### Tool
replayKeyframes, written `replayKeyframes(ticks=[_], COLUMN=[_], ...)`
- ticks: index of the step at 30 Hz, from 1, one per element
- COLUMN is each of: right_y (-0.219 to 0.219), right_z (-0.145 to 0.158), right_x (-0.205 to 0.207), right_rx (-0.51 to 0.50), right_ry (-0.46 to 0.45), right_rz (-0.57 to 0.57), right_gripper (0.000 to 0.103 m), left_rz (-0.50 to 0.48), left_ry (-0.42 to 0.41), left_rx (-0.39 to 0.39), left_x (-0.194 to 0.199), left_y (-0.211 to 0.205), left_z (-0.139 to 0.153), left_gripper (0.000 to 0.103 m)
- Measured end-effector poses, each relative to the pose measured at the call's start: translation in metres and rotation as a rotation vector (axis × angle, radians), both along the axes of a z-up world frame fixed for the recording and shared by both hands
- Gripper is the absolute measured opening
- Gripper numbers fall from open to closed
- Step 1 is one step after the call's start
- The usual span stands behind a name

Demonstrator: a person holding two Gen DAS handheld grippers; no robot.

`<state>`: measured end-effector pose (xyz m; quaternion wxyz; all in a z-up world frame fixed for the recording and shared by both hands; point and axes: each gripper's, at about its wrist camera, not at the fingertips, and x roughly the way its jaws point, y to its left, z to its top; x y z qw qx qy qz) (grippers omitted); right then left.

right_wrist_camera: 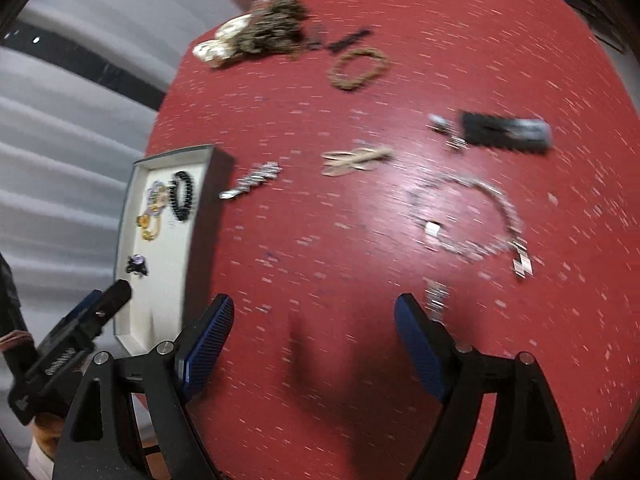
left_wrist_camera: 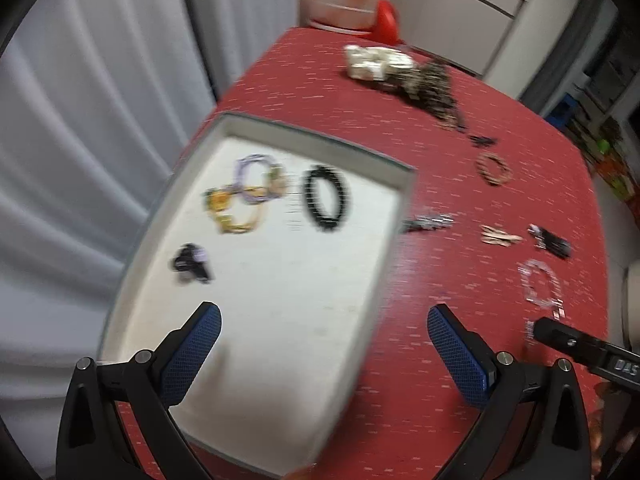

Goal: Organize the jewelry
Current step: 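Withdraw both open tools from the tray toward the jewelry on the table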

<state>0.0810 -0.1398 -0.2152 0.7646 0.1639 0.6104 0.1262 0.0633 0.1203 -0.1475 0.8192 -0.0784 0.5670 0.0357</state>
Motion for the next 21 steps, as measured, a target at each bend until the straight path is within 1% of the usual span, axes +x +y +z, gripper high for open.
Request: replayKeyframes(ticks=[5, 10, 16, 20, 21], right_y=[-0.041, -0.072, -0.098, -0.11, -0.113], right_z=[-0.002, -0.006, -0.012, -0.014, -0.014], right_x=[-0.006, -0.009, -0.01, -0.008, -0.007], right_rx=[-0.007, -0.003, -0.014, -0.027, -0.031], right_ry=[0.01, 0.012, 0.015, -0.002, -0.008], right_rz=[-0.076, -0.117, -0.149, -0.159, -0.161], right_gripper=[0.085, 0.086, 0.086, 0.087, 0.092], left_rz=[-0.091, -0.126, -0.147, -0.153, -0.154], left_ry=[0.003, 0.034, 0.069, 0.089, 0.091], left_rx=[-0.018, -0.013, -0.021, -0.04, -0.043], left_x=[0.007, 0.012, 0.014, 0.018, 0.019], left_y=[-0.046, -0.079, -0.098, -0.108, -0.109], left_z=[0.0, -0.011, -0.026, -0.034, -0.036], left_gripper=[0.103, 0.103, 0.103, 0.103, 0.103])
